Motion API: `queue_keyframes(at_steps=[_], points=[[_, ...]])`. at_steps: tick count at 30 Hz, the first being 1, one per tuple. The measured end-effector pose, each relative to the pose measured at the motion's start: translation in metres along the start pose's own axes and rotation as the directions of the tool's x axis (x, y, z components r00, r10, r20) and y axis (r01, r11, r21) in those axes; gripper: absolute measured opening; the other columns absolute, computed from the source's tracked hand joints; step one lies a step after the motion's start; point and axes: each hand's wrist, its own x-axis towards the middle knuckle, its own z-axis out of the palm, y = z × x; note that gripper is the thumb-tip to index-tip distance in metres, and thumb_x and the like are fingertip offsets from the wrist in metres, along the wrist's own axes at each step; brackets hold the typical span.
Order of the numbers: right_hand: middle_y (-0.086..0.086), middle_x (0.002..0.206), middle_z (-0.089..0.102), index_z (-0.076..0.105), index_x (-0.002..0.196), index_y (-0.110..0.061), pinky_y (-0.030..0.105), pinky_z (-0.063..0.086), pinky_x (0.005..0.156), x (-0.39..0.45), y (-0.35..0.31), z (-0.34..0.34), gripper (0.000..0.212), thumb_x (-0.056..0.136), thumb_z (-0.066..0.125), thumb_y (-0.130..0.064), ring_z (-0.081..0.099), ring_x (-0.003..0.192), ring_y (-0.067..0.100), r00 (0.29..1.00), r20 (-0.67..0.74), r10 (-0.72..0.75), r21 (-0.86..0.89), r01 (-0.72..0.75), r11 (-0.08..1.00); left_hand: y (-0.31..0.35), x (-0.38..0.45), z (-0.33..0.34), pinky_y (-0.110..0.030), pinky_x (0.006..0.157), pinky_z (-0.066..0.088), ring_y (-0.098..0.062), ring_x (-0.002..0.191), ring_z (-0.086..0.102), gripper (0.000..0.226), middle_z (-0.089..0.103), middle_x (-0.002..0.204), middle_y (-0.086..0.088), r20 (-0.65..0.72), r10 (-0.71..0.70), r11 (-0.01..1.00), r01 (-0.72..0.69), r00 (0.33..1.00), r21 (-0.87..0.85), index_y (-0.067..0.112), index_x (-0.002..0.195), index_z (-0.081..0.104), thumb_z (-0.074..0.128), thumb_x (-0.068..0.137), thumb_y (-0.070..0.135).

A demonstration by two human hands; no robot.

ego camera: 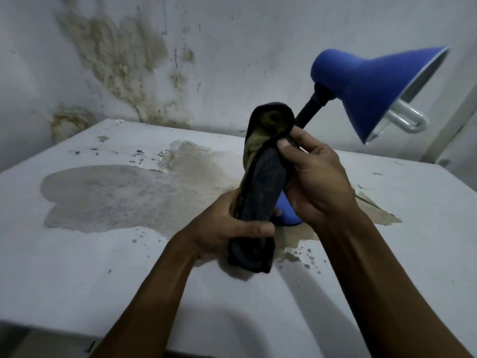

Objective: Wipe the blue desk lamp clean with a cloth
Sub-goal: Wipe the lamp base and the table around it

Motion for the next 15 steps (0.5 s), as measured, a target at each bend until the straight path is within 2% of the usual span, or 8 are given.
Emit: queue_keyframes(at_steps=[2,3,6,8,10,11,13,15], points=[[0.013,0.087,0.072,0.062,0.118,0.003,0.03,0.062,0.076,0.005,0.001,0.004,0.027,0.095,0.048,0.009,0.071,0.077,0.02,1.0,0.005,-0.014,0.055,0.013,0.998,0.001,-0.005,0.003,-0.039,0.084,0.054,-0.031,0.098,0.07,0.049,0.072,0.109,-0.021,-0.16,0.0,0.999,-0.007,0.987,-0.045,0.001,0.111,0.068,0.085,0.071,0.025],[0.013,0.089,0.071,0.063,0.115,0.002,0.031,0.062,0.077,0.005,0.003,0.002,0.025,0.095,0.049,0.009,0.07,0.079,0.021,1.0,-0.001,-0.027,0.031,0.027,0.999,0.003,-0.006,0.004,-0.042,0.083,0.055,-0.036,0.097,0.07,0.044,0.07,0.11,-0.027,-0.235,-0.026,0.989,-0.01,0.972,-0.15,-0.002,0.113,0.066,0.079,0.077,0.02],[0.007,0.083,0.074,0.07,0.092,-0.009,0.029,0.06,0.068,-0.001,0.015,-0.014,0.023,0.092,0.055,0.008,0.072,0.077,0.018,0.998,-0.012,-0.065,-0.158,0.062,0.986,0.011,-0.005,0.004,-0.042,0.07,0.061,-0.043,0.099,0.068,0.033,0.065,0.113,-0.031,-0.392,-0.17,0.853,-0.065,0.904,-0.518,-0.003,0.123,0.059,0.056,0.092,0.008],[0.004,0.084,0.077,0.072,0.088,-0.013,0.032,0.06,0.071,-0.011,0.029,-0.027,0.024,0.089,0.061,0.008,0.073,0.08,0.017,0.997,-0.009,-0.082,-0.342,0.074,0.937,0.017,-0.001,-0.003,-0.033,0.056,0.059,-0.037,0.09,0.068,0.024,0.068,0.103,-0.024,-0.446,-0.27,0.746,-0.107,0.854,-0.657,-0.001,0.113,0.063,0.047,0.096,0.007],[0.004,0.088,0.078,0.073,0.095,-0.012,0.03,0.061,0.072,-0.023,0.046,-0.037,0.022,0.085,0.068,0.007,0.074,0.083,0.017,0.992,0.043,-0.117,-0.527,0.122,0.841,0.022,0.002,-0.009,-0.03,0.05,0.057,-0.029,0.066,0.069,0.026,0.07,0.08,-0.017,-0.476,-0.347,0.642,-0.165,0.808,-0.749,0.001,0.094,0.066,0.041,0.096,0.007],[0.001,0.089,0.078,0.073,0.096,-0.014,0.025,0.059,0.07,-0.03,0.055,-0.041,0.022,0.084,0.07,0.005,0.074,0.083,0.014,0.986,0.094,-0.139,-0.605,0.168,0.778,0.025,0.003,-0.009,-0.031,0.05,0.058,-0.027,0.058,0.068,0.029,0.069,0.072,-0.015,-0.483,-0.36,0.604,-0.196,0.798,-0.773,0.002,0.085,0.066,0.039,0.093,0.006],[-0.01,0.095,0.076,0.071,0.094,-0.025,0.019,0.056,0.074,-0.042,0.069,-0.045,0.028,0.084,0.07,0.002,0.07,0.09,0.003,0.965,0.2,-0.172,-0.7,0.263,0.664,0.027,0.004,-0.007,-0.031,0.052,0.058,-0.027,0.054,0.065,0.03,0.066,0.064,-0.012,-0.495,-0.358,0.589,-0.219,0.792,-0.778,0.003,0.072,0.063,0.036,0.086,0.004],[-0.014,0.113,0.071,0.07,0.099,-0.025,0.017,0.054,0.085,-0.049,0.077,-0.047,0.027,0.083,0.071,-0.004,0.063,0.108,-0.004,0.944,0.284,-0.166,-0.708,0.323,0.629,0.027,0.004,-0.004,-0.03,0.052,0.057,-0.027,0.053,0.064,0.025,0.064,0.06,-0.011,-0.505,-0.338,0.591,-0.239,0.794,-0.771,0.002,0.068,0.06,0.037,0.078,0.004]])
